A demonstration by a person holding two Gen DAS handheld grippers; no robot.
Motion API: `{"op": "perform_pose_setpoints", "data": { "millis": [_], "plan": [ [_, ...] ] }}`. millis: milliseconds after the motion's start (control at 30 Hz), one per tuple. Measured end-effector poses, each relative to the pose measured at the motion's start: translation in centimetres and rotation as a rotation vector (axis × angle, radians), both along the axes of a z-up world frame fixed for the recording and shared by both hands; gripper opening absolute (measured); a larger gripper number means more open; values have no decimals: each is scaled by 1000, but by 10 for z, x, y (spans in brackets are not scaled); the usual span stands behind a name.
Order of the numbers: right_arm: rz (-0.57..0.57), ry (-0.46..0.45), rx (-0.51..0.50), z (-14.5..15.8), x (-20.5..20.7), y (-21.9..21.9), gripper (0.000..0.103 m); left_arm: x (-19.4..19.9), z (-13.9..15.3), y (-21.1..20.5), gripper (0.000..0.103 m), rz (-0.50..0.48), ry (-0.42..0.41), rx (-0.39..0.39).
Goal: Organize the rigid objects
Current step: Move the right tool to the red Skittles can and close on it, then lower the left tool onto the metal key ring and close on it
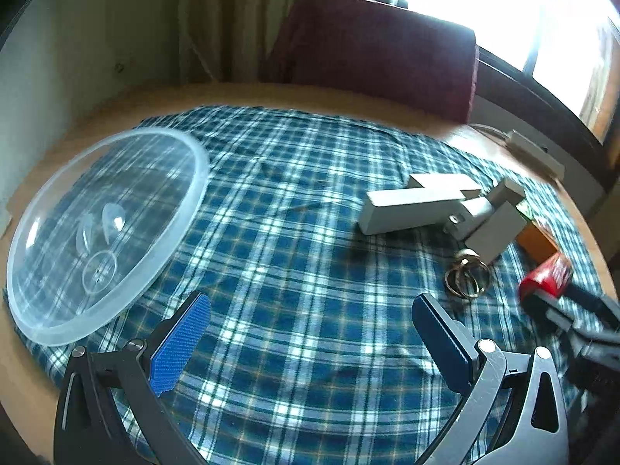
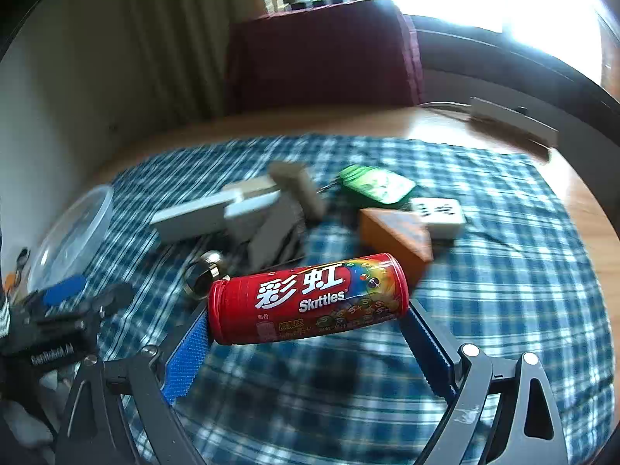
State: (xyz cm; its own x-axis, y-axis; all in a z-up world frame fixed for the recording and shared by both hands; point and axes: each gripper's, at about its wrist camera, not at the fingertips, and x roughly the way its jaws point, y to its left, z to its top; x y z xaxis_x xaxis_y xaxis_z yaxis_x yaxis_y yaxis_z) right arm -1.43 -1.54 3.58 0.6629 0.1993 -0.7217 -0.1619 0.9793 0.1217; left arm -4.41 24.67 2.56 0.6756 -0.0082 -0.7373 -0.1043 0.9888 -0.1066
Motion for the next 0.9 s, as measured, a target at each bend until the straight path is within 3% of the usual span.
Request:
{"op": "perform_pose_setpoints", "data": {
  "millis": [333,600,900],
  "plan": [
    [-108,4,55,0,5,-22,95,13,18,-48,102,-122,-22,45],
    [-177,3,83,1,2,-40,95,35,8,-84,76,-228,47,8],
    [-186,8,86,1,1,-39,95,49,-3,-92,57,-268,94,-52]
  ]
}}
